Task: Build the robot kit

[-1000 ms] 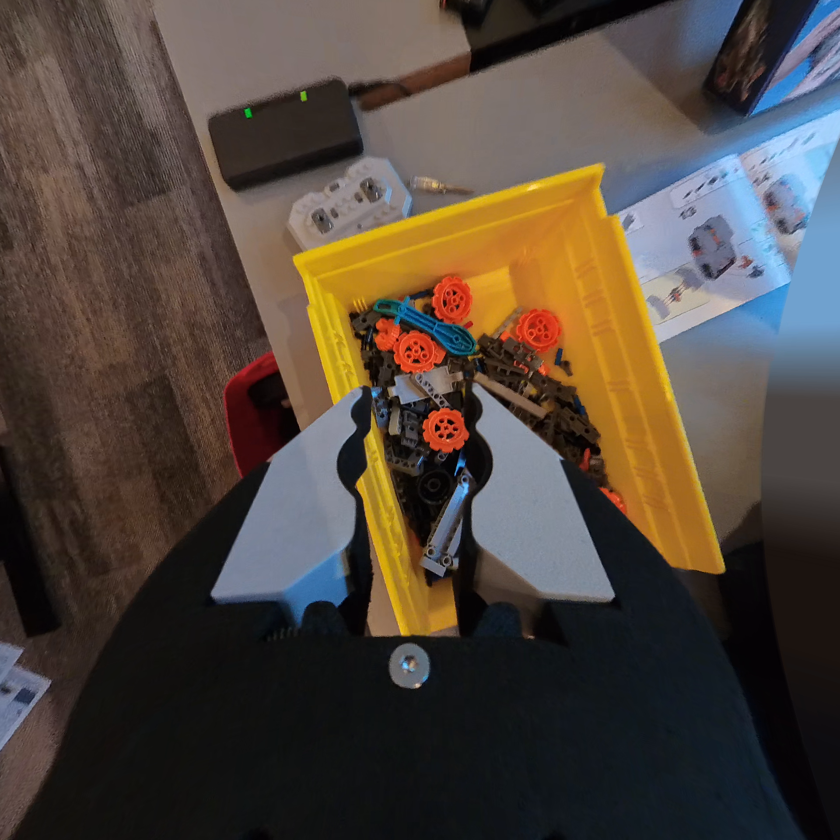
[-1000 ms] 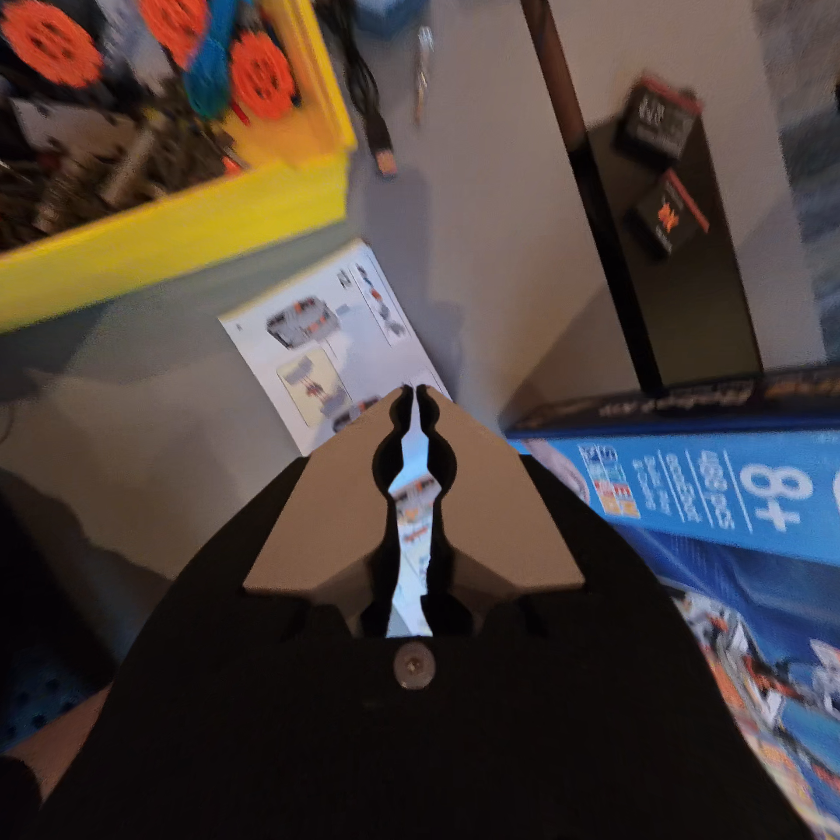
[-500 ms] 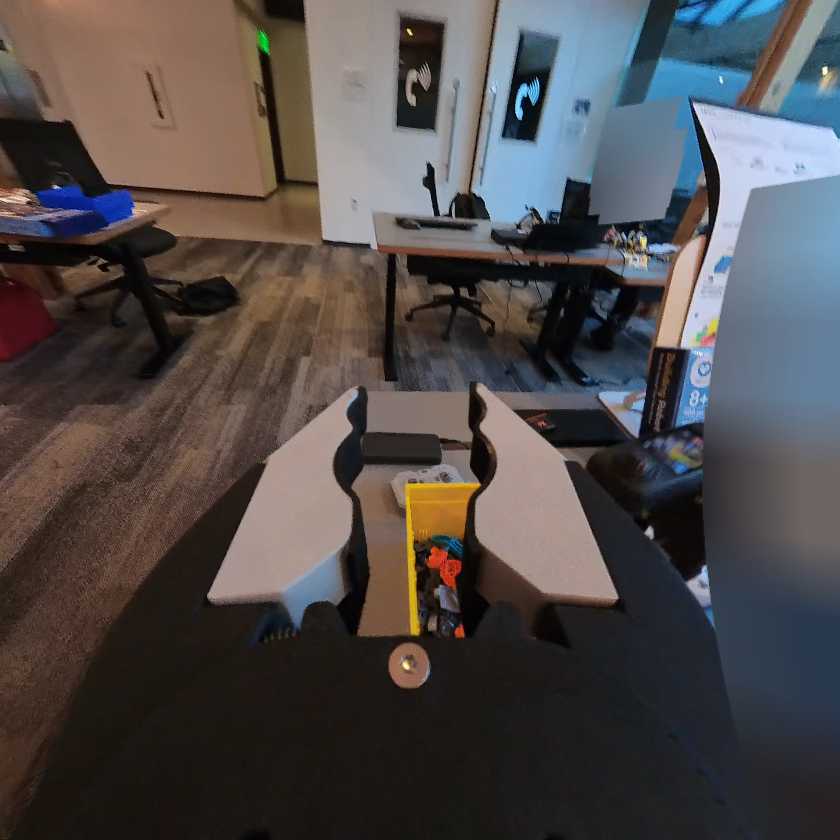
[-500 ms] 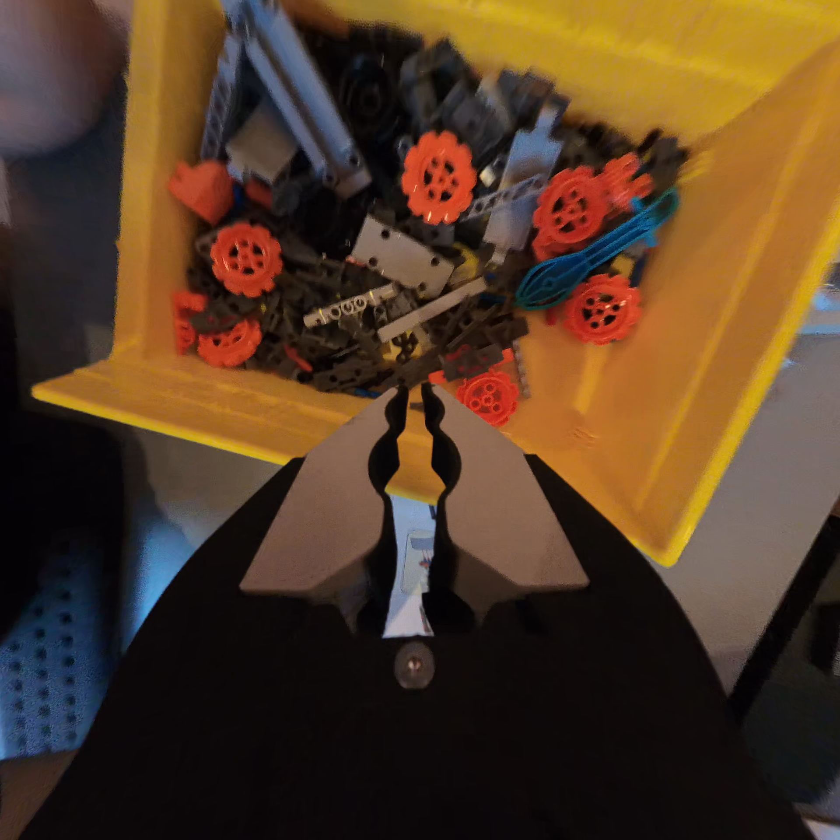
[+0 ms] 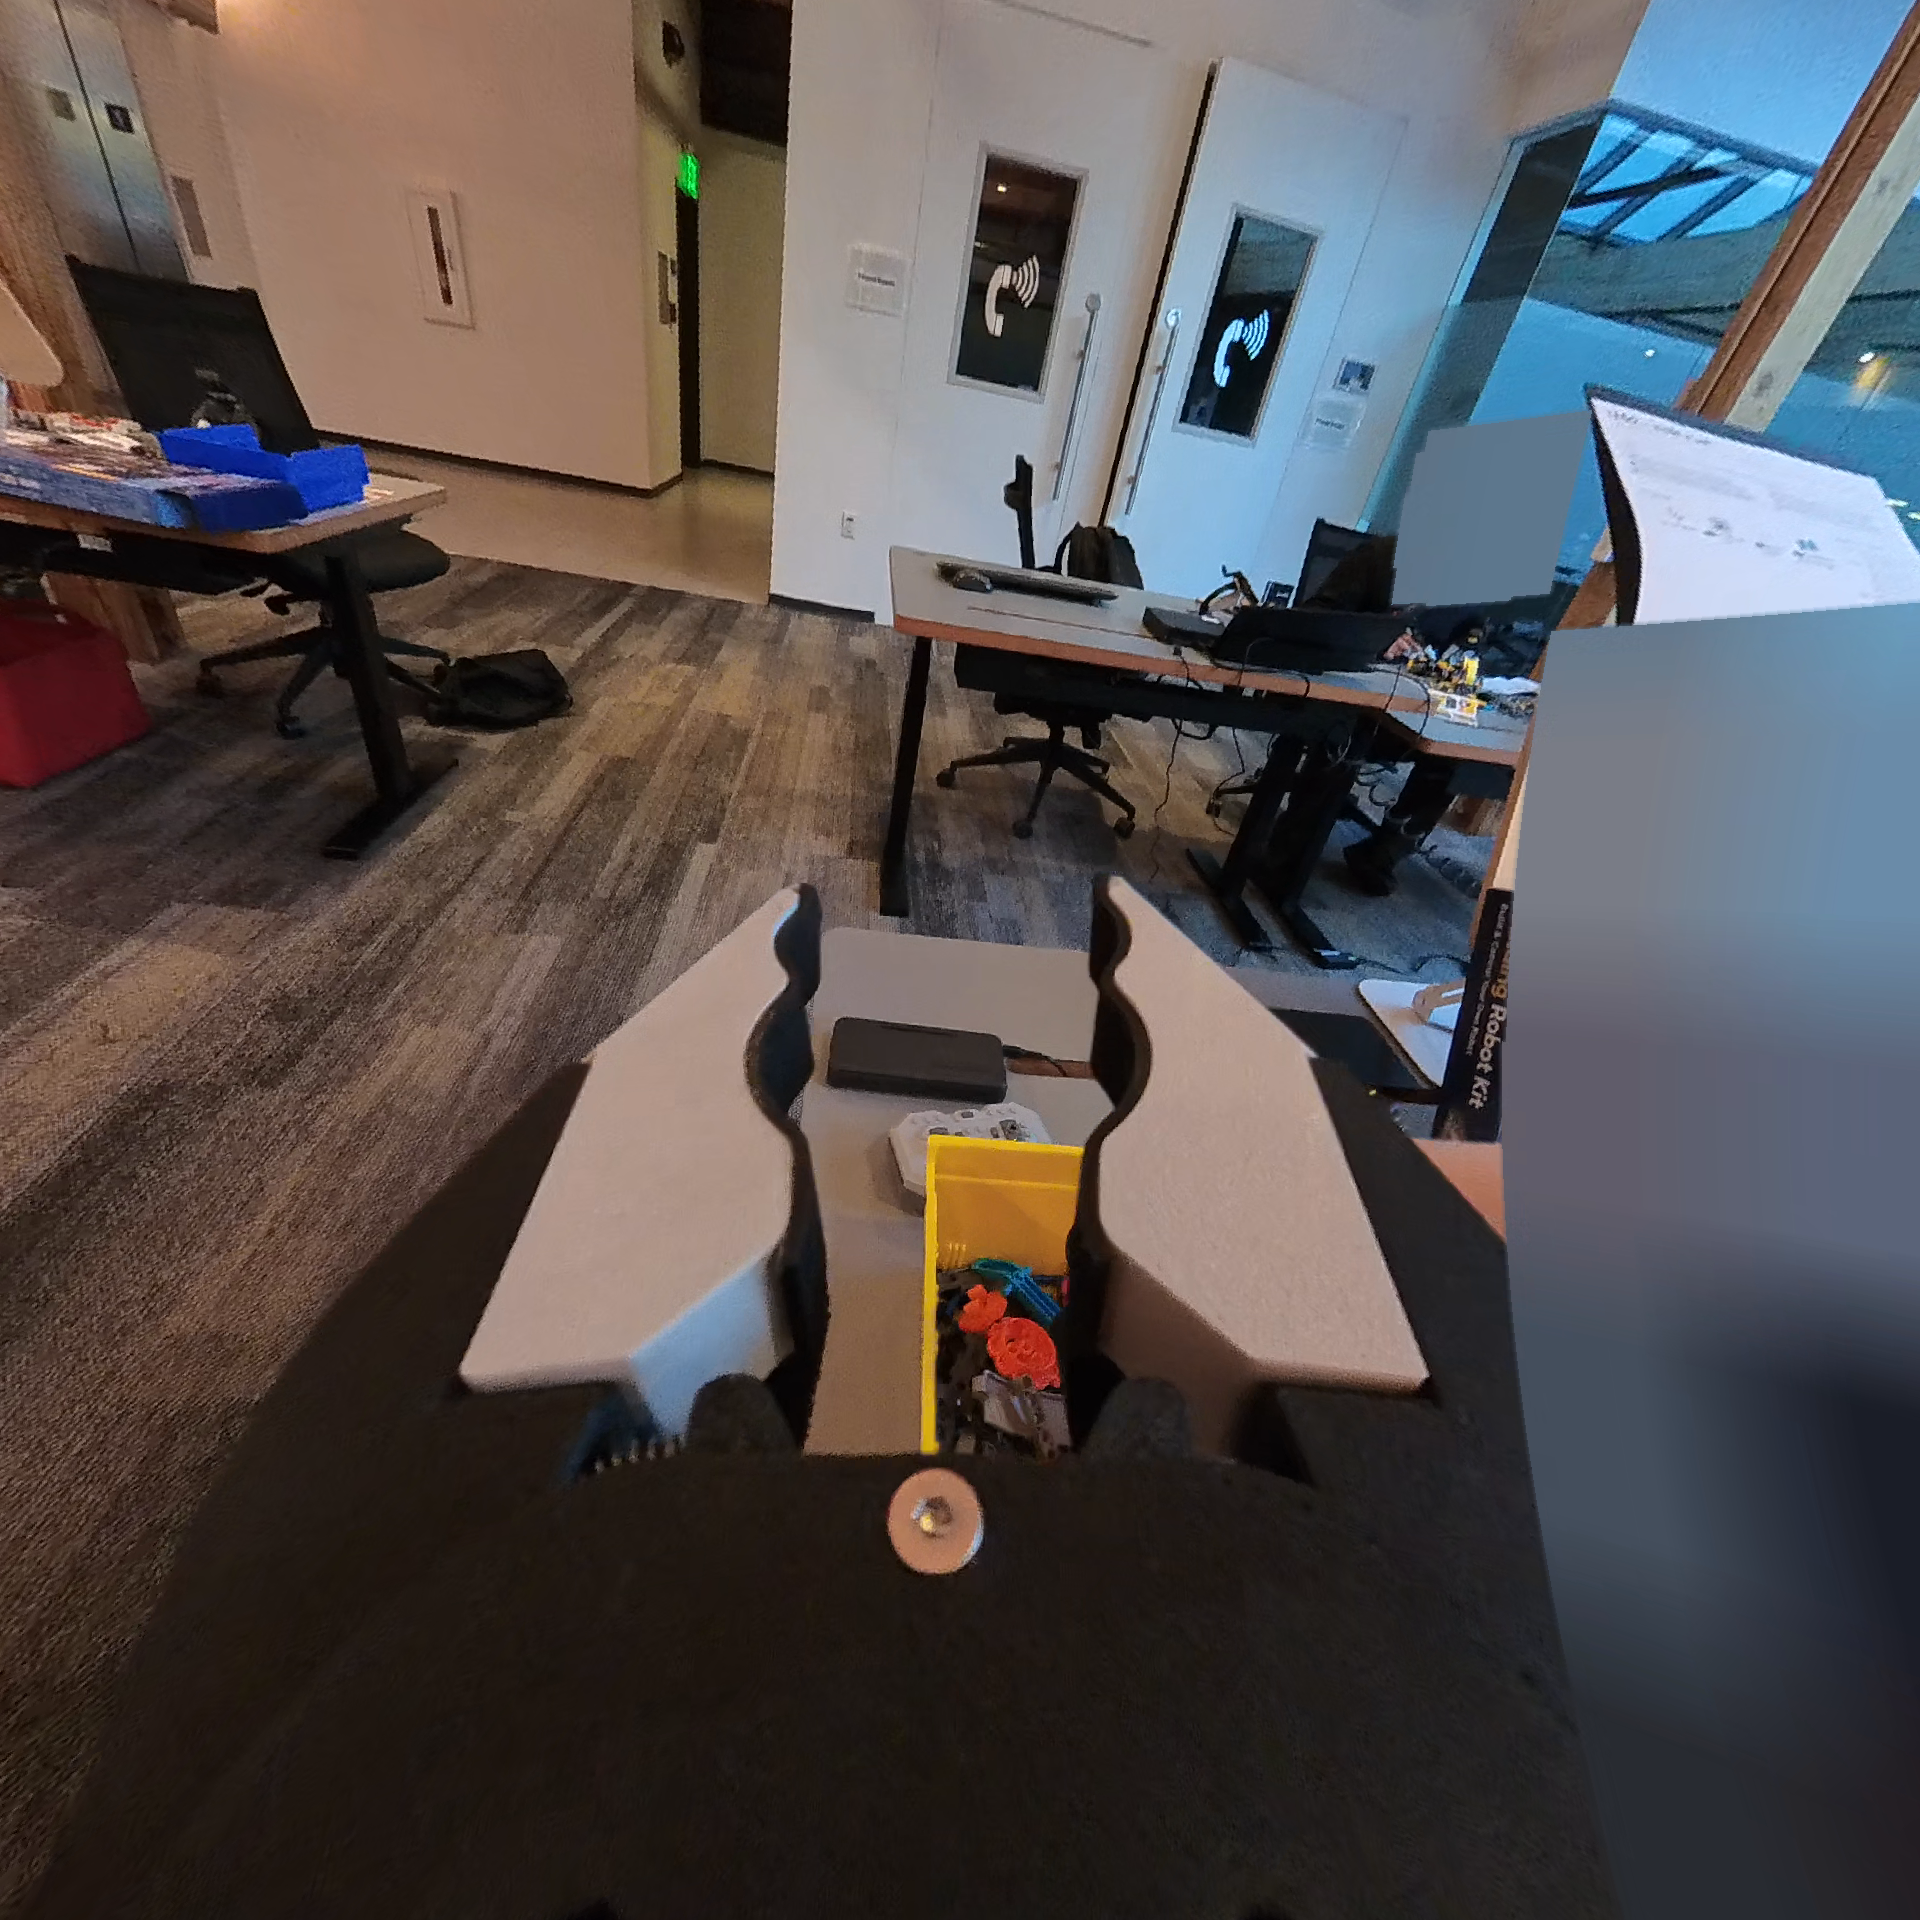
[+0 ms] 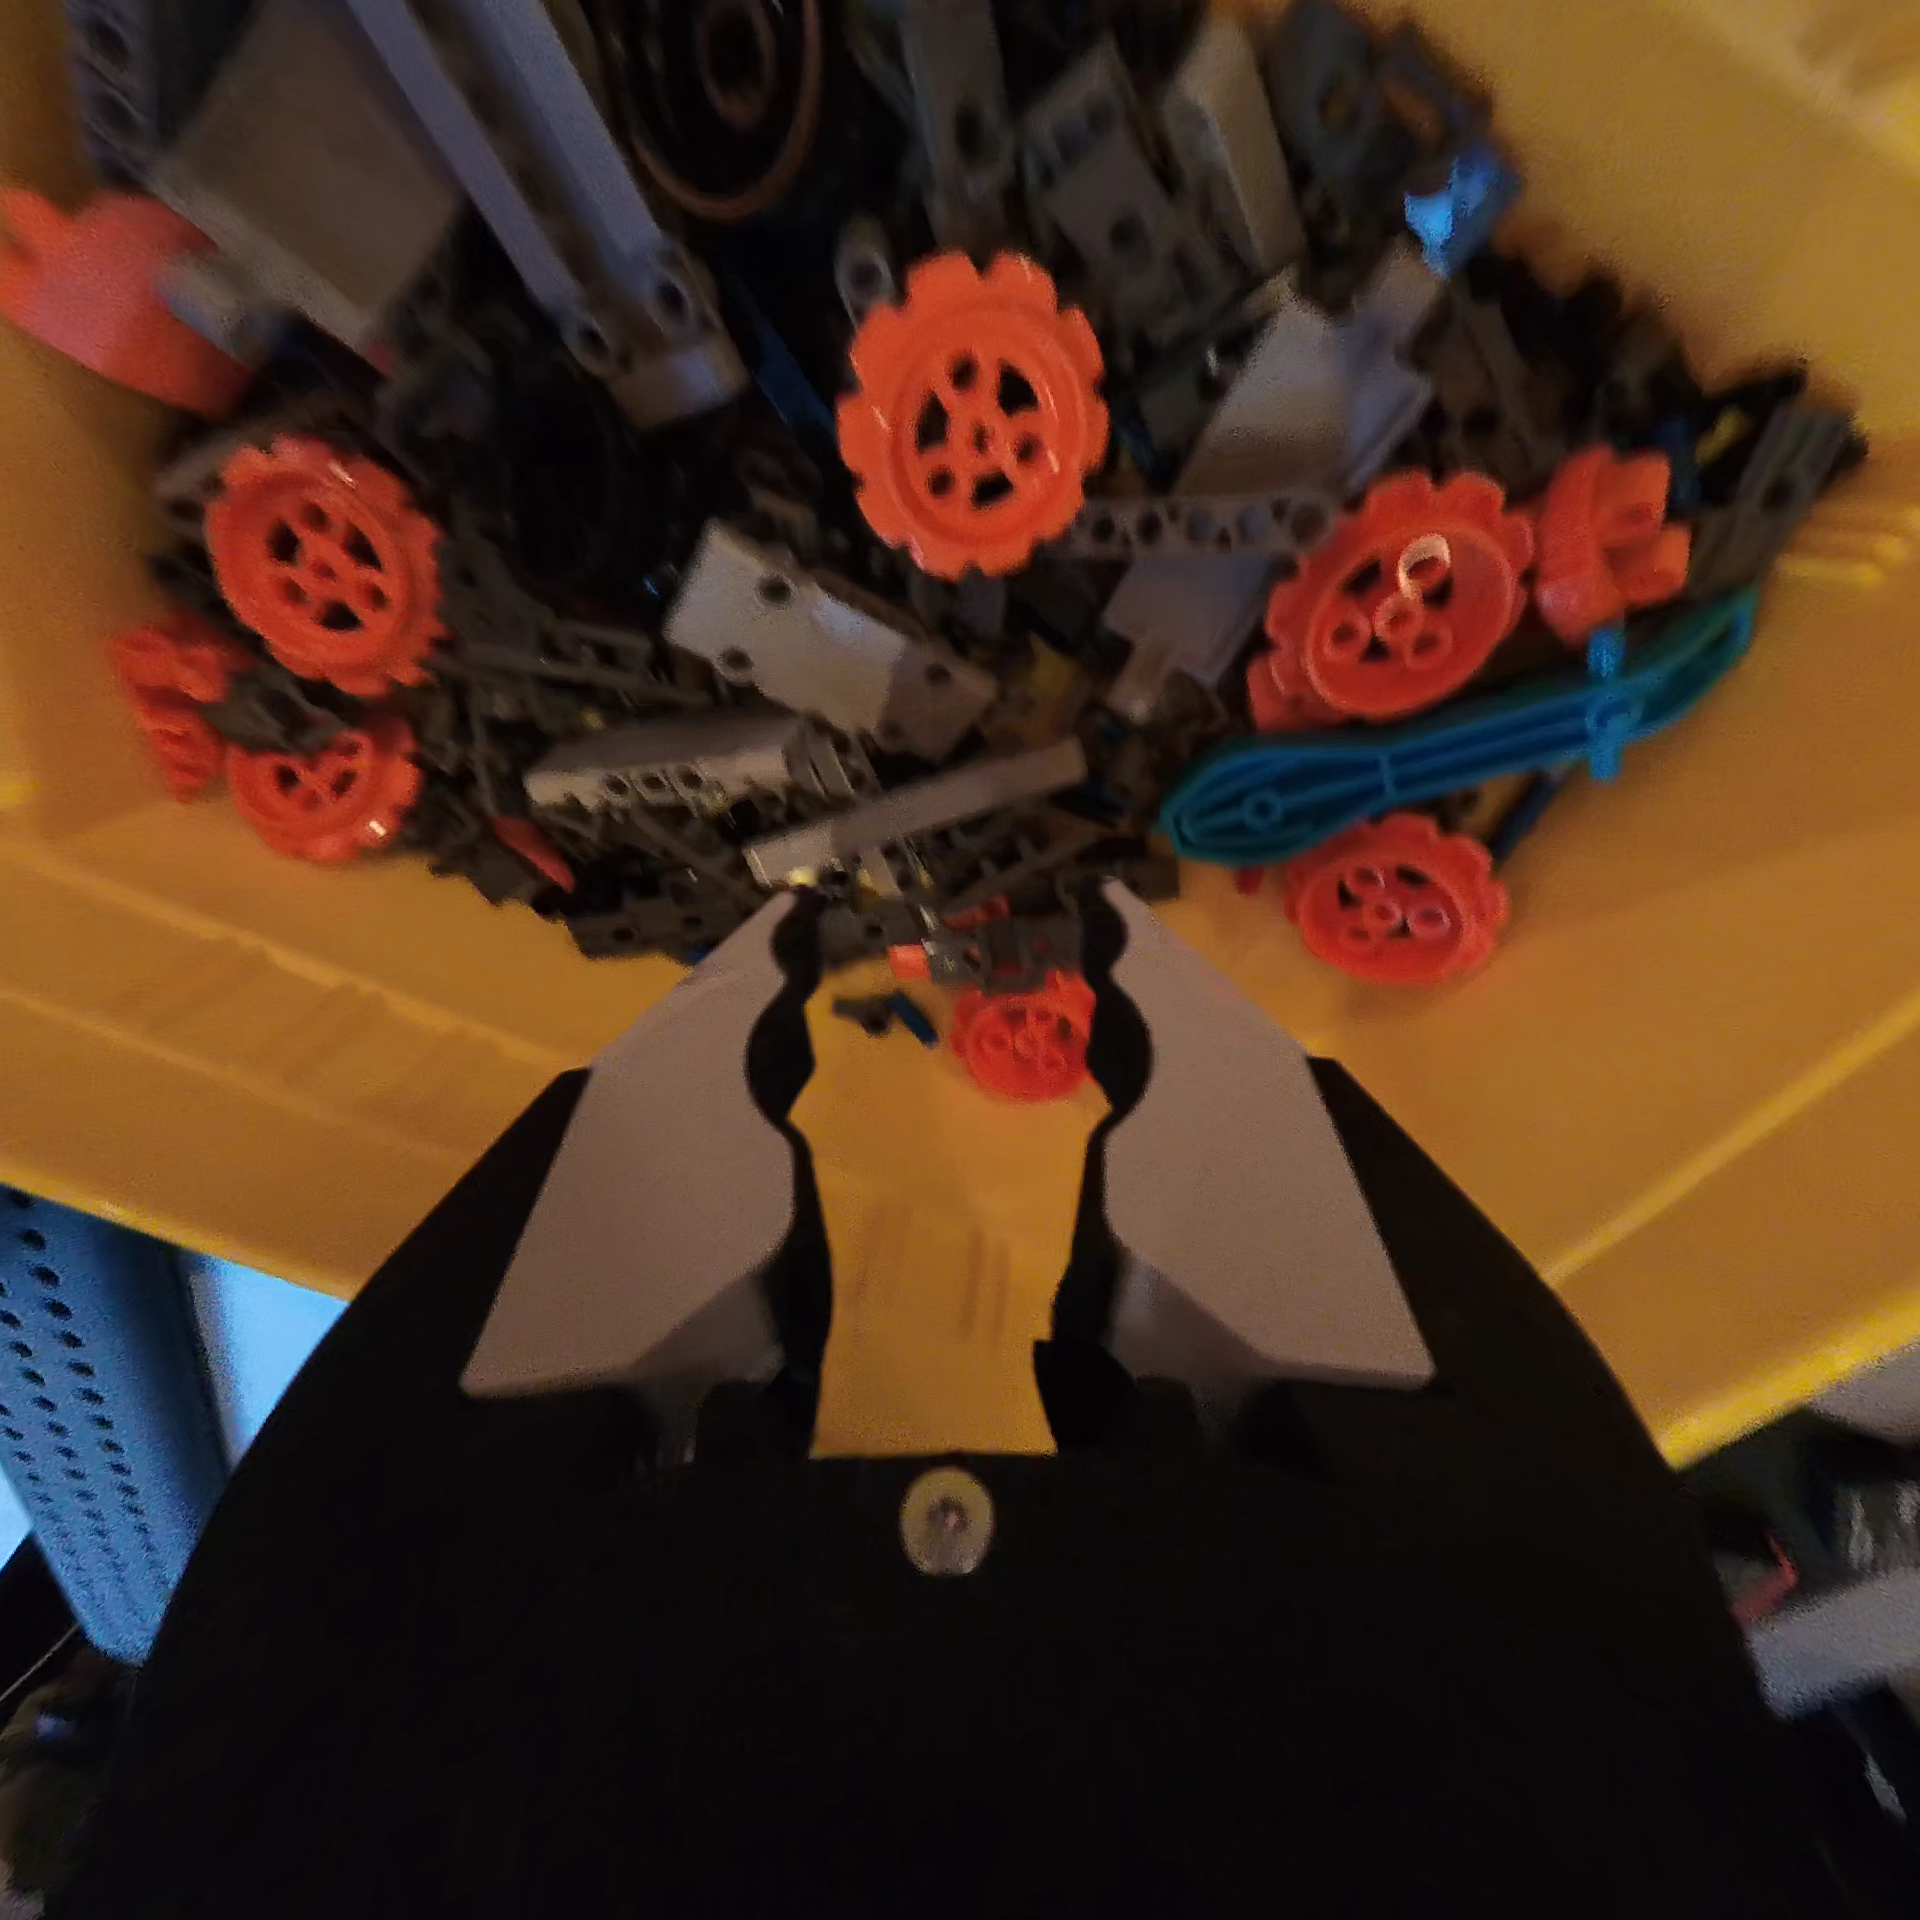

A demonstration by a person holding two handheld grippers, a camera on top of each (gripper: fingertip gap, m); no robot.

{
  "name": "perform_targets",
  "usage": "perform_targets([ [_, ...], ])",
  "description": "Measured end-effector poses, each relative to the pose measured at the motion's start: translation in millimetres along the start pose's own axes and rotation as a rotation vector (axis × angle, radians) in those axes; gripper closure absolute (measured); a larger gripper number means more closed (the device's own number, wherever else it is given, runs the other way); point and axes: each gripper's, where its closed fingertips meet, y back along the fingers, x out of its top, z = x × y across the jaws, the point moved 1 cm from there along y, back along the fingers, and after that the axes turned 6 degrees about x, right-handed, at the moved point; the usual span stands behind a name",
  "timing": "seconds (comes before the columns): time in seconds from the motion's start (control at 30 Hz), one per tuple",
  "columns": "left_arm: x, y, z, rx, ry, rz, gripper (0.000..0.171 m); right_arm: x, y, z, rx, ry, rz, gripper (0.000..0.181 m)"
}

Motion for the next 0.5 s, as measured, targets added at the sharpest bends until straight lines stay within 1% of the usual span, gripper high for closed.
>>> perform_targets([
  [0.07, 0, -1, 1, -0.004, 0.002, -0.002, 0.122, 14, -4, -10, 0.045, 0.025, 0.068, 0.121],
  [0.13, -3, -3, 3, -0.012, -0.004, -0.019, 0.122, 27, -10, -16, 0.057, 0.051, 0.112, 0.102],
  [0.17, -5, -5, 4, -0.016, -0.006, -0.027, 0.122, 29, -15, -18, 0.049, 0.070, 0.105, 0.099],
  [0.23, -6, -6, 7, -0.027, -0.011, -0.037, 0.122, 25, -26, -15, -0.030, 0.106, 0.035, 0.096],
  [0.27, -7, -7, 9, -0.031, -0.015, -0.041, 0.122, 25, -30, -15, -0.055, 0.114, 0.016, 0.097],
  [0.33, -8, -8, 11, -0.039, -0.021, -0.044, 0.122, 17, -34, -9, -0.124, 0.130, -0.058, 0.120],
  [0.37, -8, -8, 13, -0.046, -0.021, -0.046, 0.122, 11, -35, -6, -0.145, 0.146, -0.095, 0.125],
  [0.43, -9, -9, 14, -0.055, -0.019, -0.051, 0.123, 4, -32, 1, -0.160, 0.116, -0.115, 0.149],
  [0.5, -10, -9, 14, -0.058, -0.019, -0.057, 0.123, -7, -27, 15, -0.179, 0.074, -0.133, 0.153],
])
